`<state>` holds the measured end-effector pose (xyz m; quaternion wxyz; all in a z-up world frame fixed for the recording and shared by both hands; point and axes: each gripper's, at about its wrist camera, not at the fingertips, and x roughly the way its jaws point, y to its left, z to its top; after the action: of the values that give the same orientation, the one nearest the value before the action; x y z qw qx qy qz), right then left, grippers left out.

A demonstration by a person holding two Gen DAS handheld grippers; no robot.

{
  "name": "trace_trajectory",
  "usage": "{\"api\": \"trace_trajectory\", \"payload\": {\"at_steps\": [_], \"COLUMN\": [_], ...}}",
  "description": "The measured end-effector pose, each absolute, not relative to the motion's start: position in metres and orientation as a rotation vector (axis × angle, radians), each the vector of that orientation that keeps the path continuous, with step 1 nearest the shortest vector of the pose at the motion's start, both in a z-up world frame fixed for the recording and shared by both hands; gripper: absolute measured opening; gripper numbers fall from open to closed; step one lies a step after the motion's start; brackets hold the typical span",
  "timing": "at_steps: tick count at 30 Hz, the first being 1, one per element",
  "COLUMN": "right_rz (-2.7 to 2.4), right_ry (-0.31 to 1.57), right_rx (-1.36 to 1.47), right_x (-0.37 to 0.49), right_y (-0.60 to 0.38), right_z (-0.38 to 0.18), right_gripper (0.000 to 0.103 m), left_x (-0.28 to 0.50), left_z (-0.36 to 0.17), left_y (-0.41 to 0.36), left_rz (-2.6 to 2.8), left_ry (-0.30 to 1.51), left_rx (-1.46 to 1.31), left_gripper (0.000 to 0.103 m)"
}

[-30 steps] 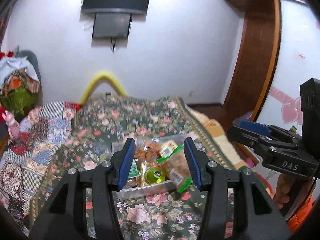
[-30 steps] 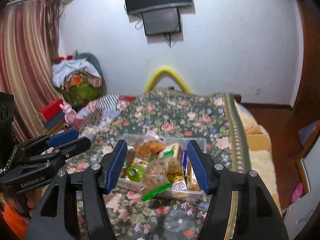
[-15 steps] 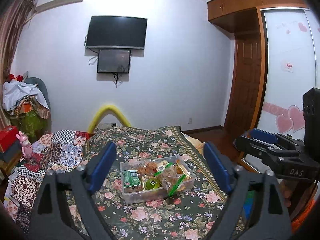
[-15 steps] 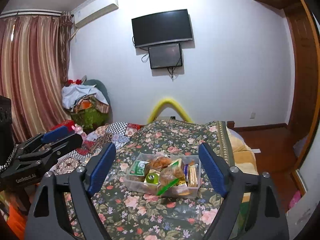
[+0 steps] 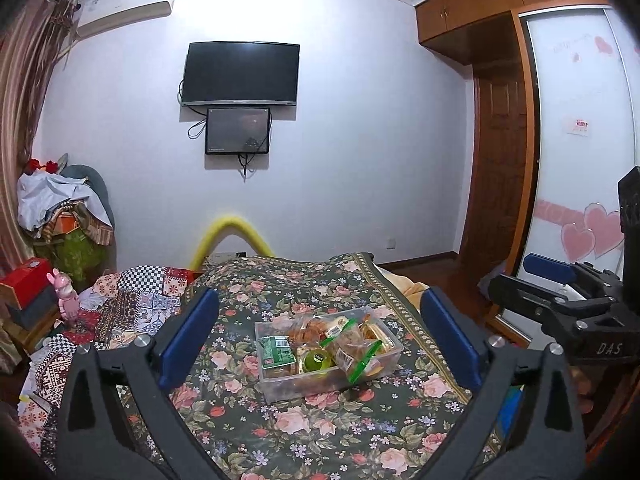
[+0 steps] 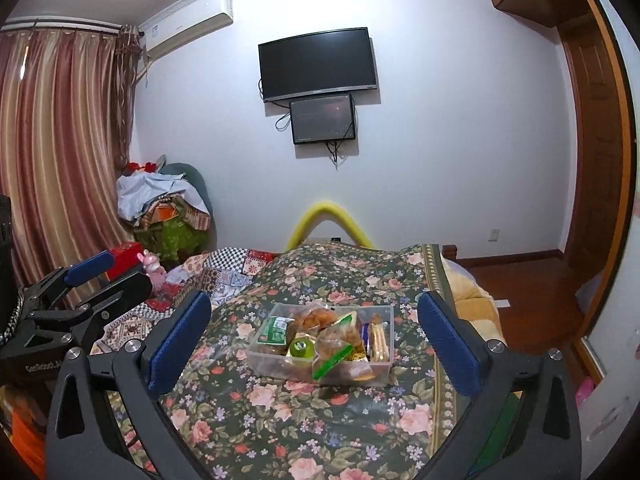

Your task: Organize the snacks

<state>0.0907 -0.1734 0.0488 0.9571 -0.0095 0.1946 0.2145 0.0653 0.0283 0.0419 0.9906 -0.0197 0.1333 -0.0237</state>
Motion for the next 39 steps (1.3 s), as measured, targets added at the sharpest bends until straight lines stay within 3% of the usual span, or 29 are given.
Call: {"api": "trace_trajectory", "payload": {"at_steps": [39], "right_rz": [0.400], "right_ry": [0.365], "right_rx": [-0.047], "right_x": [0.0794], "right_y": [-0.1743], "right_z": [0.0535], "right_gripper": [0.103], "left_x": [0.0660], "left_z": [0.0384], "left_y": [0.0297], "left_rz": [-0.073], "left_ry": [0.277], "left_rx": [-0.060], "left_gripper": [0.102]}}
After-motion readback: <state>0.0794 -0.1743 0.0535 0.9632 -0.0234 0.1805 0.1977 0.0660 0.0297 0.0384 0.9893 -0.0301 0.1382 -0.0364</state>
